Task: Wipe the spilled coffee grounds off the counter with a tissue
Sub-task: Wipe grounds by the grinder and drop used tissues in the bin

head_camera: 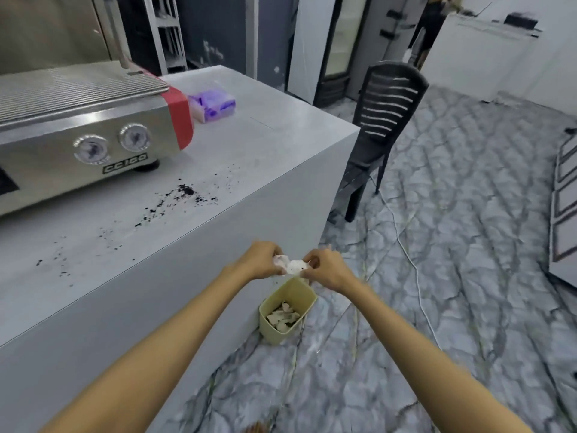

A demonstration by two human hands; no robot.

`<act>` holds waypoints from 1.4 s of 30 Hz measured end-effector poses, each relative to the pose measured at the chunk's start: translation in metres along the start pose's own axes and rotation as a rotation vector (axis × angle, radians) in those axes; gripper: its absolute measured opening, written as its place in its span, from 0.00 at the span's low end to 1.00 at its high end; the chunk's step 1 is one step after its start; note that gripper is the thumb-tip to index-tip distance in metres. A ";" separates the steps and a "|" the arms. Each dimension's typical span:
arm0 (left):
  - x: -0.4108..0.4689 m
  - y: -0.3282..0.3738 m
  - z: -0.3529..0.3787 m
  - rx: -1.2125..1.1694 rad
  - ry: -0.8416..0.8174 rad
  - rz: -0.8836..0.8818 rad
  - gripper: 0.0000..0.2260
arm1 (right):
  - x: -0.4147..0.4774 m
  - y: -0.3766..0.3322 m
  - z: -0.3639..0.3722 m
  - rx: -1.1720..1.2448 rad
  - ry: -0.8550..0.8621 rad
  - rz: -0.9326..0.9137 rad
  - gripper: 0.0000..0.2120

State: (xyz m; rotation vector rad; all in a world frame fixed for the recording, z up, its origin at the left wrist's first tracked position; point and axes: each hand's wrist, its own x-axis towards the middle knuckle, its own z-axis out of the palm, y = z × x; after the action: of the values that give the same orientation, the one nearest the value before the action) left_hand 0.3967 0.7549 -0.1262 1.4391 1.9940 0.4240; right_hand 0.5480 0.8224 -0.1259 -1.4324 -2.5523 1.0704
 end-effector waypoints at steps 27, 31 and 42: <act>0.221 -0.081 0.253 -0.230 0.419 -0.621 0.17 | 0.264 0.237 0.109 -0.255 -0.462 -0.401 0.19; 0.232 -0.099 0.274 -0.194 0.424 -0.653 0.20 | 0.280 0.247 0.126 -0.271 -0.467 -0.426 0.21; 0.176 0.002 0.152 -0.197 0.483 -0.560 0.14 | 0.241 0.163 0.010 -0.236 -0.559 -0.523 0.14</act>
State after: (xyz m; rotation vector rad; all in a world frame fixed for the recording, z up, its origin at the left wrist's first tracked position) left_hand 0.4633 0.9040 -0.2923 0.6431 2.5314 0.7340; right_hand 0.5266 1.0554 -0.2982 -0.4364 -3.2471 1.2213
